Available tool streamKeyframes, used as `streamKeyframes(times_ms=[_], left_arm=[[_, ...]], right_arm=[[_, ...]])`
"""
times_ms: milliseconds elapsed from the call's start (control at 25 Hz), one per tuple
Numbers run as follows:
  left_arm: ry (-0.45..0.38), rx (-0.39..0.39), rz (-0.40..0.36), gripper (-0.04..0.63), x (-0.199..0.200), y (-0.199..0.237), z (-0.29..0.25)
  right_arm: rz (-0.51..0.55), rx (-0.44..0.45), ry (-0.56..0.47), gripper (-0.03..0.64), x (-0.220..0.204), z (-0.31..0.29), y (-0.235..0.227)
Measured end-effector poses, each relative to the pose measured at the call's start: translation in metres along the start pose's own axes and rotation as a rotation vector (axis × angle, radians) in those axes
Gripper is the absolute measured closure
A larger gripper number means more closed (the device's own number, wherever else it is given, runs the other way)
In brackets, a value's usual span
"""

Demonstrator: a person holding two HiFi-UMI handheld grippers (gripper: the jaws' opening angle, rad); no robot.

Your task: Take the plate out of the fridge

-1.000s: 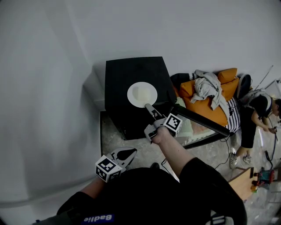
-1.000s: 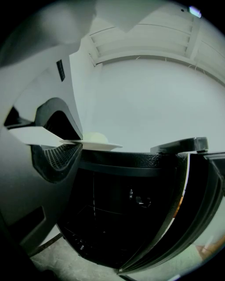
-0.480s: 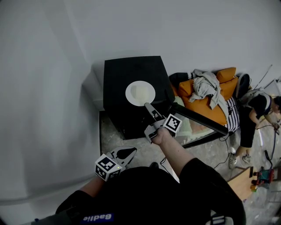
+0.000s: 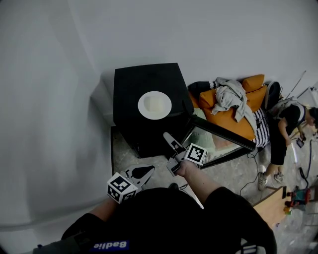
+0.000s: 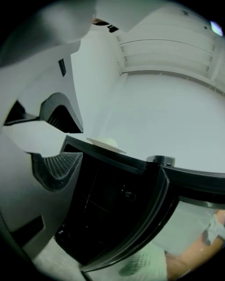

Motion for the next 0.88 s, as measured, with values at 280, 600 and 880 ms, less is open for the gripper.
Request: streamKeyframes(times_ms=[280,600,880], left_arm=[[-0.019,-0.007,-0.009,0.598,0.004,-0.004,-0.005],[-0.041,-0.011,0.004,0.598,0.011,-0.008,-0.003],[-0.033,-0.018,0.012,0.598,0.007,-0.014,-0.001]], right_arm=[[0.305,-0.021,0.215,0.497,-0.032,0.036,0.008],[0.540,0.060,0.420,0.541,-0.081,0.055,0.037],[0.692,0.081,0.499,0.606,-0.096,0.068,0.052]])
Point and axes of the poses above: the fingertips, and each gripper's own axes: z backward along the fingers, y to its left, x out of its top, the point moved 4 cm from there along z, backward along the fingers, and after that the axes turned 10 degrees about x, right-handed, at the moved point
